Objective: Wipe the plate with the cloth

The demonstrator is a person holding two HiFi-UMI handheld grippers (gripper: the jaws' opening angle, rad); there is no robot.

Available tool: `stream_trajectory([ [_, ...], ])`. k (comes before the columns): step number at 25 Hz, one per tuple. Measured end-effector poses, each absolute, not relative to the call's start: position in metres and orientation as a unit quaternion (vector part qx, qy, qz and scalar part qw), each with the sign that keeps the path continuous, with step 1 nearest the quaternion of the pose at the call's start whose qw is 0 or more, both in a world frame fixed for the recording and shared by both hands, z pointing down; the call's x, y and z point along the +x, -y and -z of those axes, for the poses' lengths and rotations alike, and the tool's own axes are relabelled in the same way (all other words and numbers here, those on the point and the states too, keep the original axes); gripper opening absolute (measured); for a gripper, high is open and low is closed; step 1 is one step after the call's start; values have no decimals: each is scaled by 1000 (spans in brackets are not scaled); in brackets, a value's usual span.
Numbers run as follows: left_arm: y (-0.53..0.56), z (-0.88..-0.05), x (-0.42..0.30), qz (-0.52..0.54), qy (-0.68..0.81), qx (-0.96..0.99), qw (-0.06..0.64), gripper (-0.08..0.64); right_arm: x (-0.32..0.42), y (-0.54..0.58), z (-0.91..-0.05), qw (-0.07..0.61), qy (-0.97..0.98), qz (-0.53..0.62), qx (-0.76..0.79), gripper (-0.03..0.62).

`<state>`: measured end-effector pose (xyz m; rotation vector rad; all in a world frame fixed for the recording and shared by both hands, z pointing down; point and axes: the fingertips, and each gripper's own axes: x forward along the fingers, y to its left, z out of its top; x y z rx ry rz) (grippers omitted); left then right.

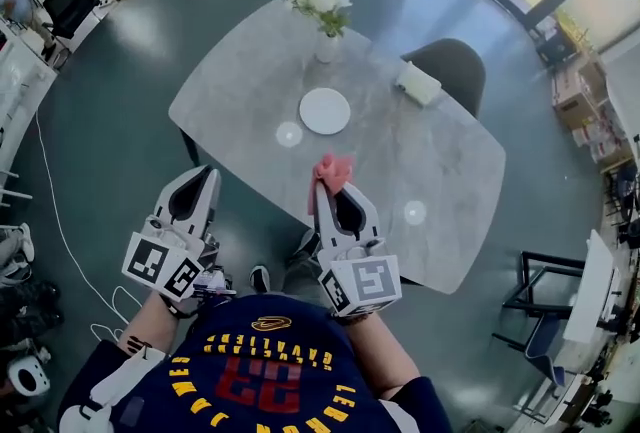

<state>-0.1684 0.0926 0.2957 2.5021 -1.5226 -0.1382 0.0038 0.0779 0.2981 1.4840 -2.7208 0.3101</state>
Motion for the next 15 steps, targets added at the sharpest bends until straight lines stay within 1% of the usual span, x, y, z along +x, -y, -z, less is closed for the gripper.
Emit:
stream_trajectory([
  [9,-10,-324,-119,-17,518,848,107,3,55,6,-319,7,869,-126,479,46],
  [15,42,-360,-88,-68,496,852,151,3,82,48,-334,8,869,-141,474,46],
])
